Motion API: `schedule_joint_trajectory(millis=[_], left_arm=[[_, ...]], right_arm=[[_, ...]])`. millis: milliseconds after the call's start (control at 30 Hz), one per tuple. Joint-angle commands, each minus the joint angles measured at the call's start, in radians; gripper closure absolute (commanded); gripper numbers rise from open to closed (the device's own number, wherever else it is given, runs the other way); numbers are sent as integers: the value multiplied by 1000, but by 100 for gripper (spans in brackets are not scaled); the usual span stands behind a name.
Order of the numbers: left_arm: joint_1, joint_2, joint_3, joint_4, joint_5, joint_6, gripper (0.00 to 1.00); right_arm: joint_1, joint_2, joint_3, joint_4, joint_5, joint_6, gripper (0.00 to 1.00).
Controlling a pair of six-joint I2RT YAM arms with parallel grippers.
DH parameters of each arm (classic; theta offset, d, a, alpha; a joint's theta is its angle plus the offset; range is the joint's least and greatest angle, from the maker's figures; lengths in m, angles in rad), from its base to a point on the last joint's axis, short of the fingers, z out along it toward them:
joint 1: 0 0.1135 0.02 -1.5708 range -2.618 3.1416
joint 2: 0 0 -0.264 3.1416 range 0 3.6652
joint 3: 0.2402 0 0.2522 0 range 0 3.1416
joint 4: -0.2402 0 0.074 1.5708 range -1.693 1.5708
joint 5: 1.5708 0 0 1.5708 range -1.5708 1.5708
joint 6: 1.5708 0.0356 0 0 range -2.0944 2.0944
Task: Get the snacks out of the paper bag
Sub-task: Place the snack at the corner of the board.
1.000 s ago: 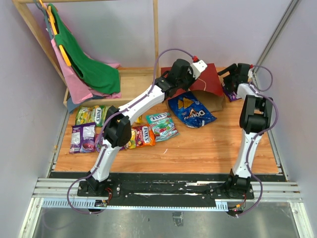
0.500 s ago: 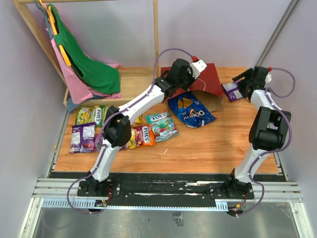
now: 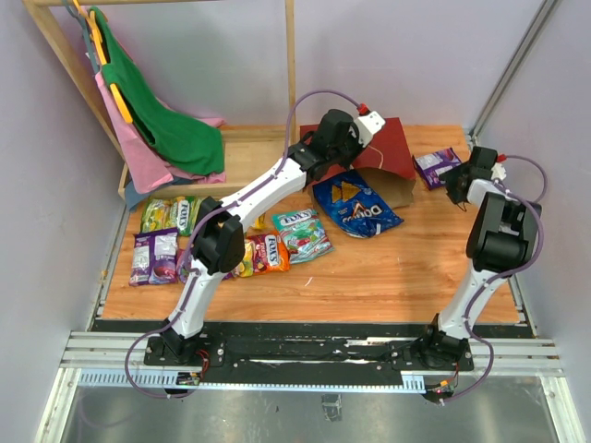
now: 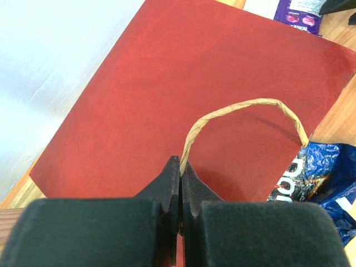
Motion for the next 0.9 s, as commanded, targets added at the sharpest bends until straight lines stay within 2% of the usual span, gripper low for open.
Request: schedule_joint_trajectory(millis=[0,200,600,867], left_arm=[[17,-28,3,23,-4,2,99],[18,-23,6,22,-2,2,99],[24,-14,15,12,-11,4,99],[26,-3,36,-9,19,-12,99]], right_arm=[[-26,77,16,38,68,28,47],[-26,169,119,9,106,11,48],[14,351,371,-45,22,-4,53],[65,384,508,-72,-9,2,49]])
